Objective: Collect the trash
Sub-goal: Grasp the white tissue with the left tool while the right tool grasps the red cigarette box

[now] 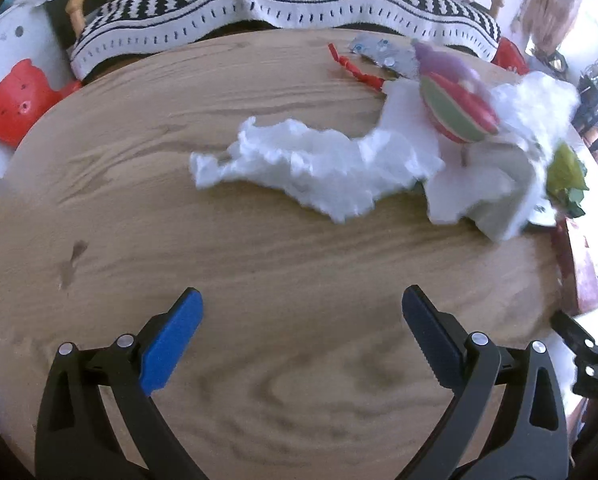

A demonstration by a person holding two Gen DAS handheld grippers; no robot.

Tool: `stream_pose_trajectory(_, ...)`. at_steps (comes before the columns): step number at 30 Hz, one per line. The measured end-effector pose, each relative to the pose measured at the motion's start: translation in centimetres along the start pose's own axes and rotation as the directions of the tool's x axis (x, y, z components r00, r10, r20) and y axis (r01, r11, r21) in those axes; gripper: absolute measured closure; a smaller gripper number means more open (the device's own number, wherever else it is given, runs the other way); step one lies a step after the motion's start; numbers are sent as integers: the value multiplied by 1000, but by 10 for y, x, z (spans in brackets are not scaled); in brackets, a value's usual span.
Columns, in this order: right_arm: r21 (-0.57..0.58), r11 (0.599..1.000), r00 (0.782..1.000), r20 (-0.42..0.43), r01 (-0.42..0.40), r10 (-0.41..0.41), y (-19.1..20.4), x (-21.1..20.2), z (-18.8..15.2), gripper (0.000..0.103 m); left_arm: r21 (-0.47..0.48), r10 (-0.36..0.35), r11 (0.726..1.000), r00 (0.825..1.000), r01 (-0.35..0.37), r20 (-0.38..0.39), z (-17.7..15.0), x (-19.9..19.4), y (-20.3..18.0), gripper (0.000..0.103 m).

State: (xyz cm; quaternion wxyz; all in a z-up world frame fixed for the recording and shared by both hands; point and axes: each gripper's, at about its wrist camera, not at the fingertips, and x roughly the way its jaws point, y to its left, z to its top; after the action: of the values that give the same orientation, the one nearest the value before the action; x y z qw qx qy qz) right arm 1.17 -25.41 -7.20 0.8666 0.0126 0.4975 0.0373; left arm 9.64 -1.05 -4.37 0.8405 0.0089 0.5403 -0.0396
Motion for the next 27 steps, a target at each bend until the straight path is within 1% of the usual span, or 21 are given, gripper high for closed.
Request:
stream_pose_trajectory(1, 11, 1000, 1000, 10, -8, 8, -4, 2, 2, 5, 15, 2, 1000, 1000, -2, -9, 5, 4, 1, 6)
stream_pose_trajectory(2, 6, 1000, 1000, -11, 4, -4, -6, 3, 2, 5, 40, -7, 999, 1000, 7, -11, 12, 8, 2, 6)
stream_pose_trajectory(3, 2, 1000, 1000, -18, 5, -5, -7, 4, 2, 5, 61, -19, 998, 999, 21, -31, 18, 12, 2, 6)
stream_pose_trajectory(4, 0, 1000, 1000, -13, 4, -4, -7, 5, 2, 5, 82, -15, 996, 999, 19, -47, 22, 16, 2, 6)
stream_pose_trajectory(5, -2, 1000, 999, -32, 5, -5, -7, 5, 3, 5, 119, -15, 993, 999, 21, -51, 27, 19, 3, 6)
stream_pose_trajectory(7, -8, 1000, 999, -40, 3, -4, -9, 6, 2, 5, 158, -39, 986, 998, 47, -50, 35, 22, 5, 6)
stream_pose_trajectory(9, -4, 1000, 998, -61, -2, 2, -8, 5, -1, 5, 193, -80, 977, 996, 86, -40, 40, 22, 3, 6)
stream_pose_trajectory(13, -10, 1000, 999, -40, 1, -2, -8, 3, 0, 5, 262, -126, 957, 992, 126, -17, 40, 19, 1, 6)
stream_pose_trajectory(14, 0, 1000, 998, -57, -12, 11, -7, 1, 1, 5, 273, -123, 954, 992, 121, -11, 39, 20, 0, 6)
stream_pose_trajectory(15, 1, 1000, 998, -57, -8, 8, -8, 1, 1, 5, 270, -126, 955, 992, 123, -6, 37, 19, -1, 6)
stream_pose_trajectory(16, 1, 1000, 998, -61, -9, 9, -9, 2, 3, 5, 271, -114, 956, 994, 110, -3, 38, 20, 0, 8)
stream_pose_trajectory(17, -6, 1000, 999, -50, 3, -3, -7, 0, 1, 5, 269, -110, 958, 994, 104, 9, 38, 20, 0, 17)
stream_pose_trajectory(18, -7, 1000, 999, -43, 9, -9, -4, -1, -1, 5, 271, -95, 959, 995, 83, 33, 41, 19, 1, 26)
stream_pose_trajectory(19, -9, 1000, 999, -38, 3, -3, -5, -2, -1, 5, 269, -80, 961, 996, 65, 47, 42, 19, 1, 51)
stream_pose_trajectory(20, -18, 1000, 1000, -20, 10, -10, -3, -4, -4, 7, 262, -70, 964, 996, 53, 57, 44, 17, 2, 88)
stream_pose_trajectory(21, -22, 1000, 1000, 8, 12, -12, -3, -8, -5, 13, 248, -43, 968, 997, 27, 58, 47, 16, 3, 96)
stream_pose_trajectory(22, -21, 1000, 999, 28, 19, -19, -3, -14, -5, 37, 232, -55, 972, 997, 41, 52, 46, 15, 4, 96)
stream_pose_trajectory(23, -8, 1000, 999, 31, 19, -18, -5, -13, -5, 40, 211, -88, 974, 995, 76, 44, 45, 14, 7, 97)
stream_pose_trajectory(24, 2, 1000, 999, 38, 1, -1, -7, -14, -6, 40, 202, -95, 976, 994, 83, 50, 43, 11, 6, 97)
stream_pose_trajectory(26, 4, 1000, 999, 42, -4, 4, -10, -16, -8, 41, 205, -87, 976, 993, 70, 76, 39, 4, 5, 98)
stream_pose_trajectory(27, 2, 1000, 999, 46, 1, -1, -11, -18, -9, 41, 198, -93, 977, 992, 76, 82, 38, 0, 5, 98)
